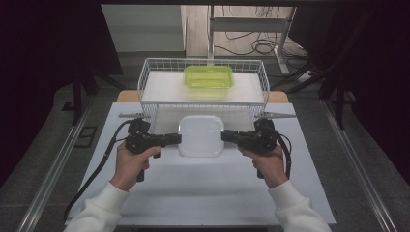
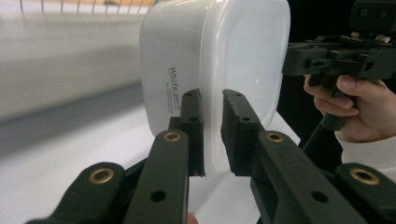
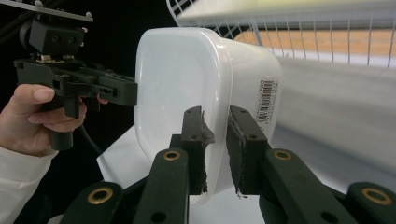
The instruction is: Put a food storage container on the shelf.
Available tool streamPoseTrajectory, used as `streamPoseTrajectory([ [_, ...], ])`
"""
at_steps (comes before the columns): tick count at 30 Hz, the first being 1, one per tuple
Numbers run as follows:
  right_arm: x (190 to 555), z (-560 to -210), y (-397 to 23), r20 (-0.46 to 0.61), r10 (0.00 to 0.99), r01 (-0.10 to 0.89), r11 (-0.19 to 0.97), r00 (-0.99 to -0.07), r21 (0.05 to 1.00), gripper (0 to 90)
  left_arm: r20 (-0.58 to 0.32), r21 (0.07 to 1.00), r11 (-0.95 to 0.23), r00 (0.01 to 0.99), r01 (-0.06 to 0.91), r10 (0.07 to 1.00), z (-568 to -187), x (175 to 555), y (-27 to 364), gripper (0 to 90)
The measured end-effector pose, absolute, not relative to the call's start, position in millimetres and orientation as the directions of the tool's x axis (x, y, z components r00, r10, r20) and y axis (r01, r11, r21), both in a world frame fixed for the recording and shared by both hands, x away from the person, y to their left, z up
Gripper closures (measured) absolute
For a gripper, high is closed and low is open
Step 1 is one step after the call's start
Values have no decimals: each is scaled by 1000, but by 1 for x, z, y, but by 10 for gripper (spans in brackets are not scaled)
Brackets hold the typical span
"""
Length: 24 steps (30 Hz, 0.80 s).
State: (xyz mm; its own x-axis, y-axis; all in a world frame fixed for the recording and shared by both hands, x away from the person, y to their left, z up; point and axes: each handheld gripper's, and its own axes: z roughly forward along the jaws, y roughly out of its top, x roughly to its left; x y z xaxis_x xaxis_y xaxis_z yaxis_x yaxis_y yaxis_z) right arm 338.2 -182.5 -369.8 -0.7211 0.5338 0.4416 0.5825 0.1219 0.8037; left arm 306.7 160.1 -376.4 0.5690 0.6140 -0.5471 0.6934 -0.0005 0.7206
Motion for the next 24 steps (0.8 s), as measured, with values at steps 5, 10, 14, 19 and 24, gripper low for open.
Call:
streamPoseTrajectory([
  [5,348,-345,-180,419,533,555,116,-735,824,765,-539,737,10,579,675,611,-358,316,162,792],
  [10,357,-327,-179,403,532,533,112,-745,838,765,-530,752,14,592,659,608,-338,328,164,792],
  [14,364,-312,-178,398,527,521,102,-751,847,766,-519,762,13,598,648,610,-323,337,166,790],
  [19,376,-292,-176,391,519,506,94,-760,857,767,-509,770,16,600,638,617,-303,352,167,786],
  [24,390,-276,-175,386,525,502,95,-759,860,766,-520,767,26,597,642,611,-289,371,167,786],
])
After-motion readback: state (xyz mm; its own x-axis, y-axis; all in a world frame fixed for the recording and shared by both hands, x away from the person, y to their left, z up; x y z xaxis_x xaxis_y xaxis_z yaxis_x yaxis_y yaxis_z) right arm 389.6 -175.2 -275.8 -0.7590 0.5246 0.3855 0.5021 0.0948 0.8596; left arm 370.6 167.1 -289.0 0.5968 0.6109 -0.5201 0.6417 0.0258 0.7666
